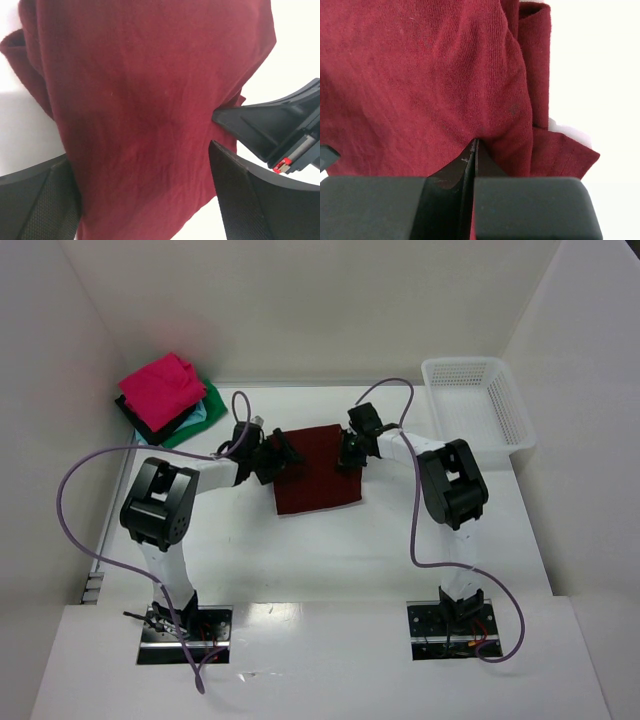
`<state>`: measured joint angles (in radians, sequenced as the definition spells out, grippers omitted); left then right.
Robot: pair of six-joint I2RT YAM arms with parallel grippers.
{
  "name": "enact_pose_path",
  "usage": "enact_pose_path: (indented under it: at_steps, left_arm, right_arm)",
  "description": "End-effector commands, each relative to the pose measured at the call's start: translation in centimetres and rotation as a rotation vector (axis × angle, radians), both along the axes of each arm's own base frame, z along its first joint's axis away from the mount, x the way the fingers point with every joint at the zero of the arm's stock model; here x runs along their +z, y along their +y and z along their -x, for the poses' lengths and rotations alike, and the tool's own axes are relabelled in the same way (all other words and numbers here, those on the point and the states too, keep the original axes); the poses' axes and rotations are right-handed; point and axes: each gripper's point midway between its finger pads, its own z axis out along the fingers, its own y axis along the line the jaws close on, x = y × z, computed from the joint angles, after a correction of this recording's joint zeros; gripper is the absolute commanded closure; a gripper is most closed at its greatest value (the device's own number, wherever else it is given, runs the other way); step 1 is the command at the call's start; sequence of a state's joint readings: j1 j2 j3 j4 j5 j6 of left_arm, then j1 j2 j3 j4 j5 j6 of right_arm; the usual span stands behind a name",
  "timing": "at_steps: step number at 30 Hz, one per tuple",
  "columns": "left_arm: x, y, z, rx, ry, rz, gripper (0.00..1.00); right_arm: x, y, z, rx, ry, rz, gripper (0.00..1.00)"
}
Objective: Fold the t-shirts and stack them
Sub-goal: Put the neatly folded tshirt into the corner of the board with the left arm
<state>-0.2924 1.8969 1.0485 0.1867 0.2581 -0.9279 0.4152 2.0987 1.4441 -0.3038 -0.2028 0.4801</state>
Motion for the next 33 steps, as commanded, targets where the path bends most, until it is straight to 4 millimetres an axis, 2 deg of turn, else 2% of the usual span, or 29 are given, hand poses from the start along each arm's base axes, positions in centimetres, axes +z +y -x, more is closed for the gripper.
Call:
enact_pose_path:
  at_steps: [1, 5, 7, 8, 11, 12, 15, 19, 20, 22, 23, 24, 25, 26, 27, 28, 29, 30, 32, 33]
  left_arm:
    - [-6.9, 1.6, 4.2, 0.052, 0.231, -0.092, 0.03]
    - [-6.6, 0.9, 3.9, 0.055, 0.243, -0.069, 0.09]
    - [-6.6, 0.4, 3.8, 0.046, 0.24, -0.069, 0.18]
    - [-6.4, 0.3, 3.6, 0.046, 0.238, -0.068, 0.38]
    - [-6.8, 0.6, 3.8, 0.046, 0.26, -0.091, 0.63]
    - [-6.4, 0.4, 3.3, 0.046, 0.249, -0.087, 0.77]
    - [-6.3, 0.5, 3.1, 0.053, 0.246, -0.093, 1.0]
    - [-5.5, 0.8, 2.3, 0.027, 0.223, -0.141, 1.0]
    - [-3.9, 1.0, 0.7, 0.035, 0.168, -0.141, 1.0]
    - [-2.4, 2.0, -0.6, 0.02, 0.12, -0.178, 1.0]
    - [-1.7, 3.1, -1.7, 0.032, 0.095, -0.194, 1.0]
    - [-0.8, 3.7, -2.8, 0.032, 0.066, -0.213, 1.0]
    - [1.4, 4.3, -4.6, 0.016, 0.004, -0.246, 1.0]
    - [2.2, 5.4, -5.8, 0.025, -0.016, -0.259, 1.0]
    - [3.0, 6.1, -6.8, 0.028, -0.034, -0.27, 1.0]
    - [3.1, 6.6, -7.5, 0.023, -0.034, -0.274, 1.0]
    - [5.0, 7.1, -9.3, 0.03, -0.088, -0.265, 1.0]
    - [5.3, 8.8, -10.2, 0.057, -0.091, -0.273, 1.0]
    - [5.3, 9.9, -11.5, 0.058, -0.095, -0.253, 1.0]
    - [6.9, 11.2, -13.1, 0.075, -0.136, -0.252, 1.0]
  right_arm:
    - [-1.0, 0.0, -0.4, 0.003, 0.008, 0.015, 1.0]
    - [-2.1, 0.3, -0.2, 0.015, 0.035, 0.007, 1.0]
    - [-2.1, 0.4, -0.1, 0.02, 0.038, 0.0, 1.0]
    - [-2.1, 0.4, -0.1, 0.02, 0.038, 0.0, 1.0]
    - [-2.1, 0.4, -0.1, 0.02, 0.038, 0.0, 1.0]
    - [-1.6, 0.4, -0.2, 0.02, 0.03, -0.003, 1.0]
    - [-1.5, 0.5, -0.4, 0.02, 0.021, -0.007, 1.0]
    - [0.1, 0.9, -1.2, 0.02, -0.017, -0.023, 1.0]
    - [0.8, 1.0, -1.5, 0.02, -0.024, -0.026, 1.0]
    - [2.6, 1.0, -1.9, 0.015, -0.048, -0.028, 0.94]
    - [5.1, 0.7, -3.0, 0.002, -0.098, -0.049, 0.84]
    - [6.3, 0.2, -3.3, -0.009, -0.12, -0.058, 0.75]
    - [8.2, 0.0, -3.9, -0.023, -0.149, -0.086, 0.58]
    - [11.4, -1.2, -4.7, -0.045, -0.207, -0.114, 0.41]
    - [13.0, -1.7, -4.9, -0.059, -0.23, -0.135, 0.27]
    - [14.9, -2.2, -5.2, -0.069, -0.277, -0.151, 0.22]
    - [16.6, -2.8, -5.6, -0.085, -0.319, -0.158, 0.16]
    - [19.1, -3.8, -5.5, -0.092, -0.379, -0.157, 0.08]
    - [20.9, -4.5, -5.3, -0.108, -0.421, -0.14, 0.06]
    - [22.0, -4.8, -4.9, -0.117, -0.444, -0.139, 0.06]
